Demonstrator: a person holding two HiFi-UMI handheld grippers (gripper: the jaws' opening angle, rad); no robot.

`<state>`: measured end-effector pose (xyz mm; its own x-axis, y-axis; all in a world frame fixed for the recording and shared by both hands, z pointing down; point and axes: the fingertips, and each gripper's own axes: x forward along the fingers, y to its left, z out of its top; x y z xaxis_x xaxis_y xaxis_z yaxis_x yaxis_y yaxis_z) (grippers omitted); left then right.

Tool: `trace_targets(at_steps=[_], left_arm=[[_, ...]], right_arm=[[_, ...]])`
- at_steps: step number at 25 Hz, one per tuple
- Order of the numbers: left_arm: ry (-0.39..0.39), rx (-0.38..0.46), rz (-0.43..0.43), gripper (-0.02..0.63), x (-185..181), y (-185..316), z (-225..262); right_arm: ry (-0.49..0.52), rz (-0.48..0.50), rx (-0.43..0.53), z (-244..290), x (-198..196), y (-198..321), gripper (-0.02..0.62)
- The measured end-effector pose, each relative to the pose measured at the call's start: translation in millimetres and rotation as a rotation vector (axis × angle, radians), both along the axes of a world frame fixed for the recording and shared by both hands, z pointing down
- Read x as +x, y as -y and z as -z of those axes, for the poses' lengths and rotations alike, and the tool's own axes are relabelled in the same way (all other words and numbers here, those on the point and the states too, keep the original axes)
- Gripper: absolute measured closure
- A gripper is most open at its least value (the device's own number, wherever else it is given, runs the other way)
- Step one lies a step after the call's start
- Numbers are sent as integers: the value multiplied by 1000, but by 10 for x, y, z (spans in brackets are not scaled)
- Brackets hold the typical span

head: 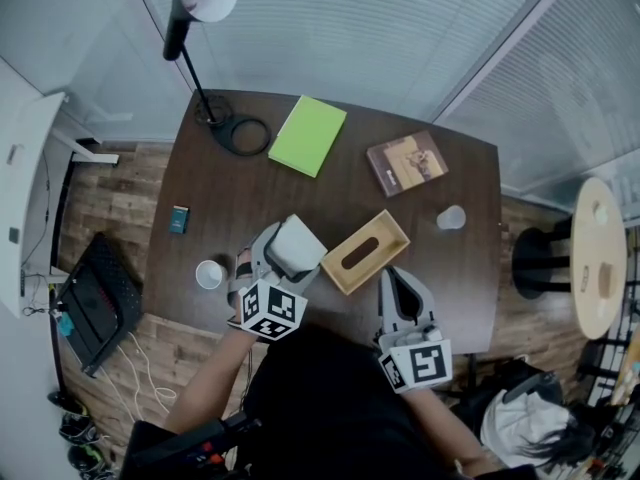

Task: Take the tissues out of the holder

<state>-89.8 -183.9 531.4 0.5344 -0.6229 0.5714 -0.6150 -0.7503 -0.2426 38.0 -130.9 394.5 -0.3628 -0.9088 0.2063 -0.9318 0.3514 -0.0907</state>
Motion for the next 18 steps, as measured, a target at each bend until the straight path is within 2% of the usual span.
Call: trace_targets(at_steps=[4, 10, 13, 18], left_arm=[[-74, -5, 58, 133, -63, 38, 123], [-240, -46, 160, 133, -132, 82, 284], [-313, -75, 184, 133, -111, 64, 322], [-366, -101, 216, 133, -121, 13, 331]], right_arm=[[-2, 16, 4, 27, -67, -29, 584], [13, 16, -11, 3, -73, -73, 584], [16, 10, -18, -19, -64, -80, 584], [19, 32, -24, -43, -134, -59, 584]])
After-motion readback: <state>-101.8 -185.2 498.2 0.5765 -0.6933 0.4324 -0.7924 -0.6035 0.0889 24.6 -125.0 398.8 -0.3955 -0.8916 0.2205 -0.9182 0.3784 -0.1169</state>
